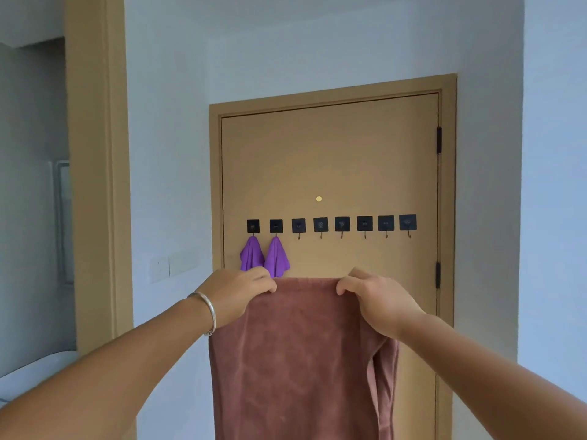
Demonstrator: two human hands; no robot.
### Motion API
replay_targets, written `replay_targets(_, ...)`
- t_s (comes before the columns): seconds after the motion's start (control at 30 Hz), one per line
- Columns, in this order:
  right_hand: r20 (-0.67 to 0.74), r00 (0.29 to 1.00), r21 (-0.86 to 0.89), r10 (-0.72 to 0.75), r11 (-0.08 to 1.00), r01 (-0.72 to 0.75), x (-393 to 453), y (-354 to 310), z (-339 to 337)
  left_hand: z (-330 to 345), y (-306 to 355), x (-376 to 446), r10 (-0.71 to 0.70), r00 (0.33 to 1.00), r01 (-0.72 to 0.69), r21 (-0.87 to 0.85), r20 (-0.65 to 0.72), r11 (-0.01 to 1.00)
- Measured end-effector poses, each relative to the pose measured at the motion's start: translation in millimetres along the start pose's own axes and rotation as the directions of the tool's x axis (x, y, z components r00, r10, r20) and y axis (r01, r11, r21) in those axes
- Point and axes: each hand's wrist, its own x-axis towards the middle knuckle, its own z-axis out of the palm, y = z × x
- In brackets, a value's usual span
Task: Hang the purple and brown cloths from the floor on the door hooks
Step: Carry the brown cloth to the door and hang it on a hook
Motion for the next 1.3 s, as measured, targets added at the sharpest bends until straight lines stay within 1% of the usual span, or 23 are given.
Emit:
replay_targets(0.1, 0.017, 0.999, 0.002, -0.047, 0.999, 0.047, 37, 30, 26, 28, -17, 31, -0.013, 1.000, 0.013, 0.000, 0.009, 1.000)
replay_targets(0.2, 0.040, 0.998, 0.000, -0.056, 0.998, 0.056, 67, 54, 53, 60, -38, 59, -0.023, 0.999, 0.023, 0.017, 0.032, 1.000)
replay_targets(0.3, 0.029, 0.998, -0.018, -0.060, 0.998, 0.060, 100, 76, 78, 92, -61, 88, -0.039, 0.999, 0.038, 0.027, 0.030, 0.999)
replay_targets(0.5, -0.002, 1.000, -0.090, -0.010, 0.996, 0.010, 171, 105, 130, 155, -117, 142, -0.017, 1.000, 0.016, 0.044, 0.012, 0.999)
replay_targets(0.67, -0.036, 0.999, -0.140, 0.039, 0.989, -0.044, 233, 125, 167, 200, -171, 191, -0.025, 1.000, 0.025, 0.017, 0.000, 1.000)
replay_targets(0.83, -0.059, 0.997, -0.161, 0.043, 0.986, -0.052, 287, 146, 198, 243, -217, 236, -0.020, 1.000, 0.020, 0.016, 0.004, 1.000)
replay_targets(0.97, -0.035, 0.998, -0.195, 0.061, 0.978, -0.066, 319, 163, 222, 276, -239, 262, -0.026, 1.000, 0.026, -0.007, 0.004, 1.000)
replay_targets(1.07, -0.044, 0.996, -0.211, 0.079, 0.974, -0.087, 345, 180, 237, 295, -250, 286, -0.032, 0.999, 0.032, -0.016, 0.012, 0.999)
replay_targets(1.2, -0.059, 0.995, -0.225, 0.076, 0.970, -0.087, 378, 204, 257, 311, -262, 319, -0.055, 0.998, 0.055, 0.017, 0.004, 0.998)
replay_targets(1.3, -0.067, 0.995, -0.237, 0.078, 0.967, -0.092, 402, 225, 270, 323, -269, 347, -0.105, 0.994, 0.104, 0.036, 0.025, 0.994)
